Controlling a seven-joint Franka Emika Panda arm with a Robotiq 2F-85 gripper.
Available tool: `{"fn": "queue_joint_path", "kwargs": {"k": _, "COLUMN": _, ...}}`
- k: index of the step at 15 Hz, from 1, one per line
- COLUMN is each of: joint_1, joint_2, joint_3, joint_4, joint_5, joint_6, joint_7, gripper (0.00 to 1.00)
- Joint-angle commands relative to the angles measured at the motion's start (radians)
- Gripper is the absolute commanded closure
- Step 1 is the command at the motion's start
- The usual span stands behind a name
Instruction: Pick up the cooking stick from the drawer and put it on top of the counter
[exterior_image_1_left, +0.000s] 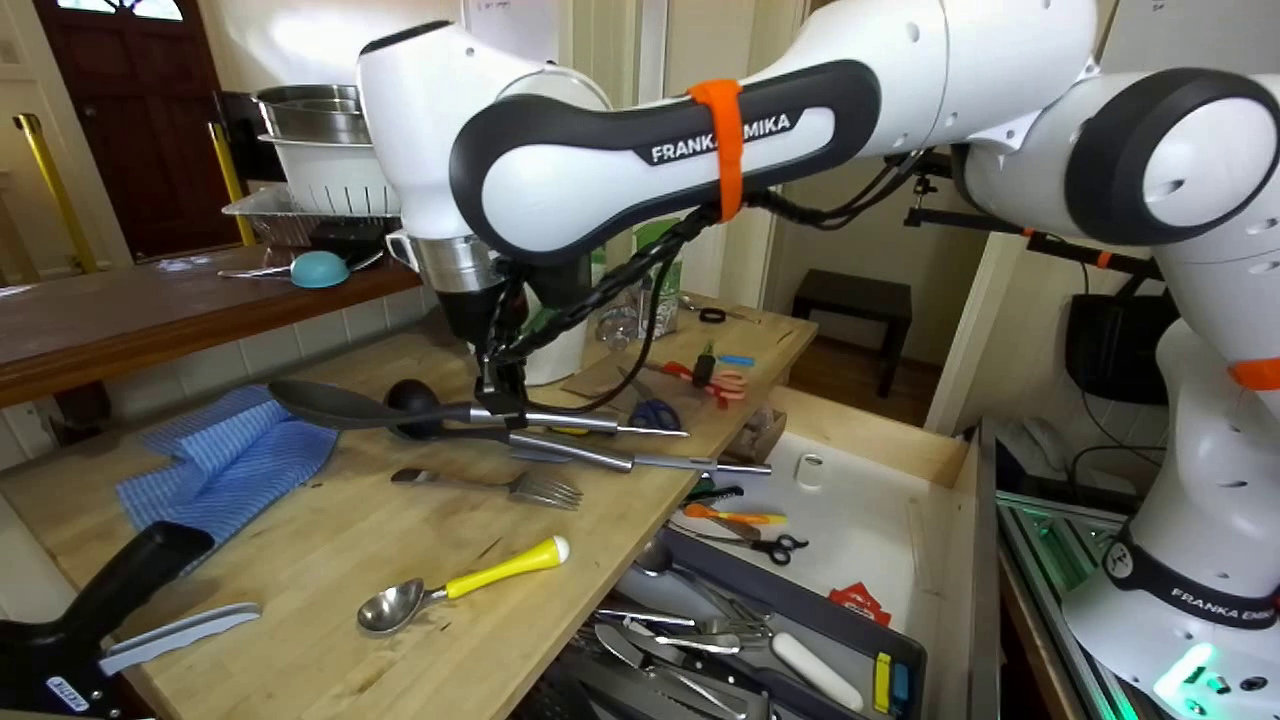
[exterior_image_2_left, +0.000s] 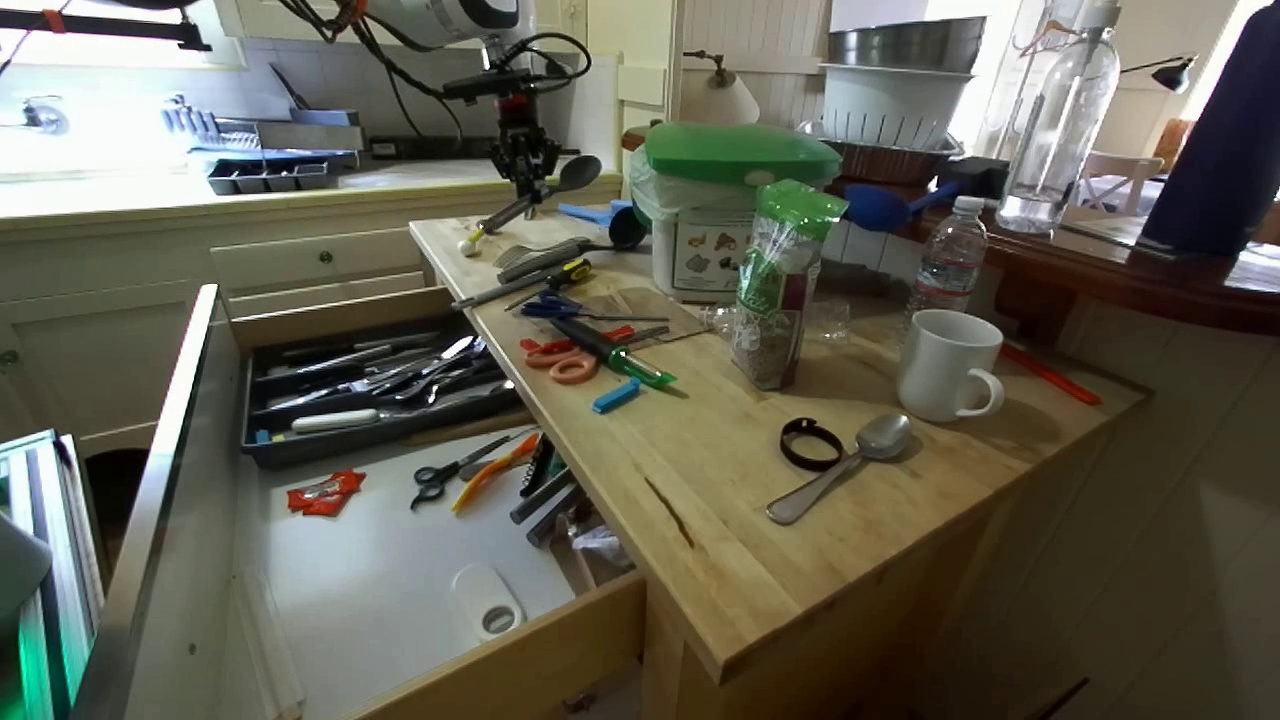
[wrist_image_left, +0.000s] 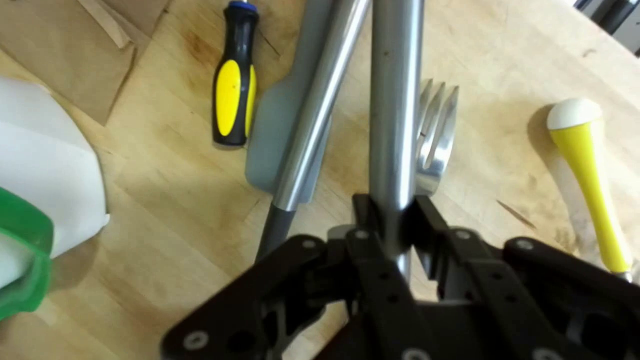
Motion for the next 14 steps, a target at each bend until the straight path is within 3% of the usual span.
{"fn": "queue_joint_path", "kwargs": {"k": 1, "joint_1": -0.003, "joint_2": 0.161, "joint_3": -0.008, "joint_4": 0.231, "joint_5": 0.080, "joint_6": -0.079, "joint_7": -0.039, "gripper": 0.94}}
{"fn": "queue_joint_path", "kwargs": {"k": 5, "joint_1": 0.004, "joint_2": 0.250, "joint_3": -0.015, "joint_4": 0.360, "joint_5": 0.111, "joint_6": -0.136, "joint_7": -0.064, "gripper": 0.94}}
{"fn": "queue_joint_path", "kwargs": {"k": 6, "joint_1": 0.007, "joint_2": 0.259, "joint_3": -0.016, "joint_4": 0.374, "joint_5": 0.115, "joint_6": -0.160, "joint_7": -0.065, "gripper": 0.51}}
{"fn": "queue_joint_path", "kwargs": {"k": 7, "joint_1": 0.011, "joint_2": 0.266, "joint_3": -0.021, "joint_4": 0.390, "joint_5": 0.117, "joint_6": -0.199, "joint_7": -0.054, "gripper": 0.50}}
{"fn": "queue_joint_path", "kwargs": {"k": 10, "joint_1": 0.036, "joint_2": 0.255, "joint_3": -0.033, "joint_4": 0.435, "joint_5": 0.113, "joint_6": -0.312, "joint_7": -0.009, "gripper": 0.30}}
{"fn": "queue_joint_path", "kwargs": {"k": 14, "joint_1": 0.103, "joint_2": 0.157, "joint_3": -0.032, "joint_4": 0.418, "joint_5": 0.076, "joint_6": -0.406, "joint_7": 0.210, "gripper": 0.01}}
